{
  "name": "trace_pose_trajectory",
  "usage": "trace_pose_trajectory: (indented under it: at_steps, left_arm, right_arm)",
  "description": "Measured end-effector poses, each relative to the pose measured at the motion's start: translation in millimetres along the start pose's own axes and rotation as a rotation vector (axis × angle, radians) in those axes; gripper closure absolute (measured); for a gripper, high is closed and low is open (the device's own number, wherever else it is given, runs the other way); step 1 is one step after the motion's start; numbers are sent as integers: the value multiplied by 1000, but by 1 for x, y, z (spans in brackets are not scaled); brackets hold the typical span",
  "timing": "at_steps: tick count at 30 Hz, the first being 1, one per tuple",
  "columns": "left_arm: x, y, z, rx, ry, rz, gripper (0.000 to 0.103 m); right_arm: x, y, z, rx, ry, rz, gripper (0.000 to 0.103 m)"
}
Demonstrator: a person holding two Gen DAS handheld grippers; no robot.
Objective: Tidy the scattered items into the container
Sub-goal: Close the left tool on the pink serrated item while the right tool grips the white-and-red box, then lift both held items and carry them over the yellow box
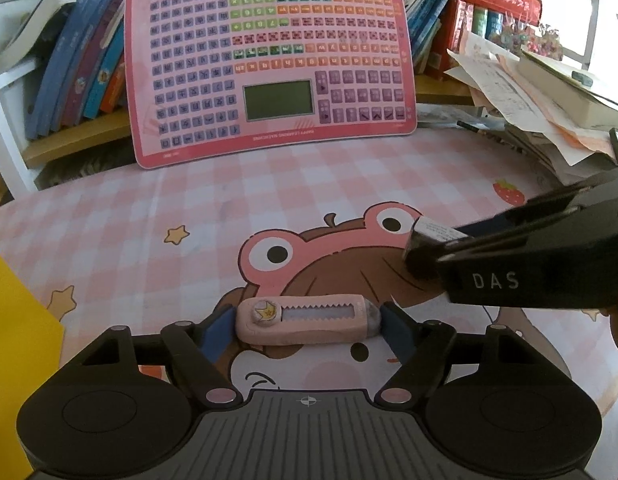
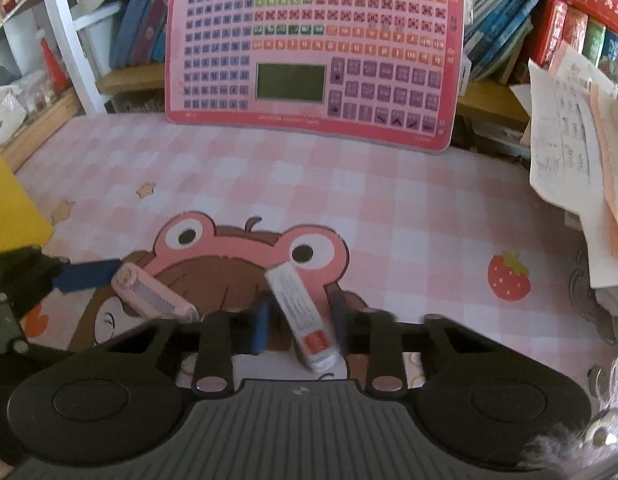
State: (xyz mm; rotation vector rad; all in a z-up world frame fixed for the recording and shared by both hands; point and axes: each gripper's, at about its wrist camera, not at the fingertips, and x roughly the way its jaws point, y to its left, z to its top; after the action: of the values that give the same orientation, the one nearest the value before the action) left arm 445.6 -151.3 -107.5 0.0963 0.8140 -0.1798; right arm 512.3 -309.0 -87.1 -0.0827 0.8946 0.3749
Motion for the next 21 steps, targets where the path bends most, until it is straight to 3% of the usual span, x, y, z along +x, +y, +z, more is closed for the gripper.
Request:
trace_pose_trajectory:
  at_steps: [10,21]
  left_arm:
    - [-17,1,-6,6,-8,-5,25]
    - [-60,-6,-18,29,-30,-28,25]
  right_arm:
    - [-25,-4,-14,41,-18,17,89]
    - [-61,16,-39,53,-30,44,89]
